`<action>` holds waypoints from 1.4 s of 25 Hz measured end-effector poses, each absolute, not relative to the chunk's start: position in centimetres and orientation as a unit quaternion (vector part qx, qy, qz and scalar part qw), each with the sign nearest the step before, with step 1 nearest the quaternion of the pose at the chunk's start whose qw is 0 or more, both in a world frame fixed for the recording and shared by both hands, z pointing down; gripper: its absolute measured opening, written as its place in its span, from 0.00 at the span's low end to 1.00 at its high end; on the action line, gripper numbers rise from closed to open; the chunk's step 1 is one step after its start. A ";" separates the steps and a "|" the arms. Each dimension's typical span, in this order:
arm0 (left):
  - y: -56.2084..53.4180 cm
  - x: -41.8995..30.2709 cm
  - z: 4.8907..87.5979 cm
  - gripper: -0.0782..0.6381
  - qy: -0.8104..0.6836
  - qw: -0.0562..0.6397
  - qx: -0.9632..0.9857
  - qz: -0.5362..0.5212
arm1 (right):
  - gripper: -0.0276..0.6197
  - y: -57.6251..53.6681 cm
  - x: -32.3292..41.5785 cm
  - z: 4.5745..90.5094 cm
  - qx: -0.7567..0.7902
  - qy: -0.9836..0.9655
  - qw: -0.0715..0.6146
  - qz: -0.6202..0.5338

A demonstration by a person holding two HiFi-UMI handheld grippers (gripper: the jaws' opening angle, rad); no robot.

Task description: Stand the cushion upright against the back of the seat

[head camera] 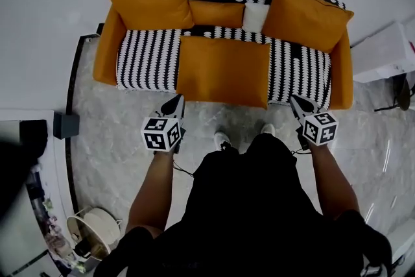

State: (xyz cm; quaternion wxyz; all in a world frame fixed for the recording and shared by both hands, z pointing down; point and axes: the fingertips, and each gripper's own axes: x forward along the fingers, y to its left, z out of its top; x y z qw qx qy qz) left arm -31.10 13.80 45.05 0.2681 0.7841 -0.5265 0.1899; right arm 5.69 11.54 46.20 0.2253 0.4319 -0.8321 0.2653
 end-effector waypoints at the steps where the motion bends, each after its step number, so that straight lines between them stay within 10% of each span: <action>1: 13.9 -31.9 45.7 0.13 -0.529 0.276 0.780 0.190 | 0.10 11.7 5.3 46.7 0.429 -0.830 0.236 0.266; 22: 14.0 -44.1 73.9 0.17 -0.501 0.378 0.646 0.434 | 0.11 12.1 4.2 75.4 0.319 -0.725 0.535 0.293; 35: 16.5 -45.4 87.5 0.34 -0.406 0.413 0.602 0.550 | 0.35 13.7 6.5 84.9 0.272 -0.679 0.603 0.320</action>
